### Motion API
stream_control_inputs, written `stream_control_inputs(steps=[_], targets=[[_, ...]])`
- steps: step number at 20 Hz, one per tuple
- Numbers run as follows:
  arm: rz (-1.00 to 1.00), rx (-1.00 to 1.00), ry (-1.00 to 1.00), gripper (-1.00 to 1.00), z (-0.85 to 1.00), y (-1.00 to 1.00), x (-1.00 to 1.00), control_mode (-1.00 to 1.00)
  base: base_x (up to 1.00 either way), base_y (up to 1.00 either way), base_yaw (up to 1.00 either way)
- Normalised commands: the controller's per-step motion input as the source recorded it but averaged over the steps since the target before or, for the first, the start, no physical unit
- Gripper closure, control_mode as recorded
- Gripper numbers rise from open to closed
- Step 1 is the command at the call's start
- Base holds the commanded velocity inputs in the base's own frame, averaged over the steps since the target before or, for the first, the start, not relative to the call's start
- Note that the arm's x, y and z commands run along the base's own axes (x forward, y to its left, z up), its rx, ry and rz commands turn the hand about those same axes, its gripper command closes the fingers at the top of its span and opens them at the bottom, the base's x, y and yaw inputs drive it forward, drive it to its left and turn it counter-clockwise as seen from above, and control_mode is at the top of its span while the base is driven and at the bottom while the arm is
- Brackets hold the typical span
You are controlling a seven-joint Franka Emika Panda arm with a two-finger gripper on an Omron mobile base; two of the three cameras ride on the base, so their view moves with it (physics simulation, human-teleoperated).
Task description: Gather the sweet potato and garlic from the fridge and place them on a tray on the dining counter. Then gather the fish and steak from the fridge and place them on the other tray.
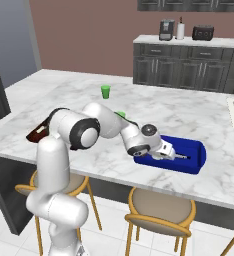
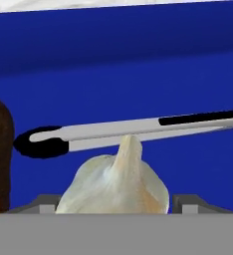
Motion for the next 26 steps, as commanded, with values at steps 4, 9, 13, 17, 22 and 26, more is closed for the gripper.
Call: stream_control_inputs(steps=[4,9,13,17,22,26], targets=[[0.0,0.0,-0.02,-1.0,0.43,-0.02,-0.02,-1.0,0.0,0.0,0.0],[0.0,0.0,-0.01,-1.0,0.77,0.01,-0.04,-1.0,0.0,0.0,0.0],[0.0,0.0,0.0,-1.0,0.8,0.01,-0.1,-1.0,0.0,0.0,0.0],[0.0,0.0,0.0,-1.0,0.8,0.07,-0.13,-1.0,0.0,0.0,0.0],[0.0,-0.01,0.0,-1.0,0.8,0.17,-0.29,-1.0,0.0,0.0,0.0],[0.0,-0.03,0.0,-1.0,0.72,0.2,-0.43,-1.0,0.0,0.0,0.0]])
